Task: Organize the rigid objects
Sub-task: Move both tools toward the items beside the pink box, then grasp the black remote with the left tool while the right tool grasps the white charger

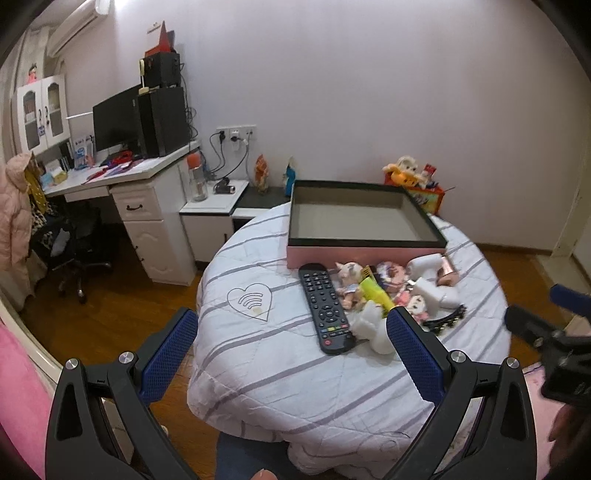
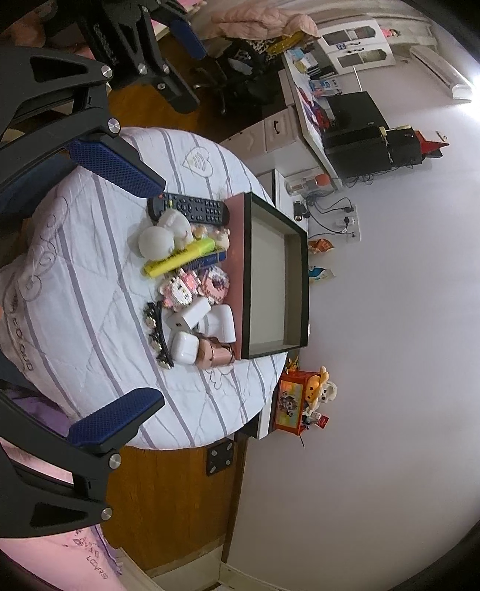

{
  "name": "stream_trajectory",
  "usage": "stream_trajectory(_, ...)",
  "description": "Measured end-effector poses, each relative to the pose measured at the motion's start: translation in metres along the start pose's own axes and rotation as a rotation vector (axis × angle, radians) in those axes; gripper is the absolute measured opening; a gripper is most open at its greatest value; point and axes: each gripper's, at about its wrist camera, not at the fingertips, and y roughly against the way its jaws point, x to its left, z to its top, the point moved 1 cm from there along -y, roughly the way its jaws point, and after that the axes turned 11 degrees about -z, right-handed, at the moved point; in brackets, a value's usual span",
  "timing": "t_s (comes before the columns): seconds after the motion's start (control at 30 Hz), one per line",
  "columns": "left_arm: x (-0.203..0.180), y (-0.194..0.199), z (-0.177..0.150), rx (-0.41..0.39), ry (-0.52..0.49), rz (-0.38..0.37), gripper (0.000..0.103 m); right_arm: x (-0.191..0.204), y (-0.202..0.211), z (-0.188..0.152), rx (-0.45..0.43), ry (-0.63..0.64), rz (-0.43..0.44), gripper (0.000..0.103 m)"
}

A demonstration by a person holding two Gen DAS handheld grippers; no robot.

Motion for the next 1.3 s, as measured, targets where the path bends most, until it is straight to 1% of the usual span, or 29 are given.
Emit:
stream_trajectory(0.13,-0.002,-0.016,0.001,0.011,-0.008,-0.018,0.103,-0.012,-0.019,0.004,0.031,-0.027,0.026,0.103)
stream_trajectory(0.23,-0.003,-0.034,0.001,0.042,-0.014,-0.027,0.103,-0.020,-0.039,0.005,0.065,-0.046,0.043,0.103)
stream_trajectory(0.37,0.002,-0.067,-0.001,0.107,-0.007,-0.014,0.103,-0.030,-0.066,0.001,0.106,-0.075,0.053,0.103)
stream_trajectory(0.43,0.005,-0.082,-0.002,0.135,0.002,-0.011,0.103,-0.033,-0.077,-0.001,0.122,-0.078,0.049,0.103)
stream_trajectory(0.67,0.019,-0.126,-0.007,0.211,0.021,-0.002,0.103,-0.042,-0.109,-0.004,0.184,-0.090,-0.007,0.103)
stream_trajectory(0.8,0.028,-0.149,-0.007,0.238,0.033,0.012,0.103,-0.039,-0.121,-0.001,0.196,-0.087,-0.021,0.103)
stream_trajectory(0.87,0.031,-0.159,-0.008,0.256,0.037,0.016,0.103,-0.036,-0.129,0.003,0.201,-0.080,-0.017,0.101)
stream_trajectory(1.03,0.030,-0.176,-0.012,0.296,0.041,-0.014,0.103,-0.024,-0.142,0.008,0.205,-0.027,-0.017,0.100)
stream_trajectory(1.1,0.027,-0.183,-0.014,0.314,0.039,-0.030,0.103,-0.020,-0.149,0.011,0.208,-0.010,-0.012,0.095)
stream_trajectory(1.17,0.027,-0.187,-0.014,0.323,0.046,-0.044,0.103,-0.018,-0.157,0.013,0.221,0.005,0.001,0.084)
stream_trajectory(1.23,0.030,-0.190,-0.012,0.327,0.061,-0.045,0.103,-0.015,-0.165,0.015,0.234,0.028,0.007,0.076)
stream_trajectory(1.3,0.032,-0.193,-0.011,0.331,0.076,-0.052,0.103,-0.012,-0.170,0.016,0.240,0.048,0.005,0.072)
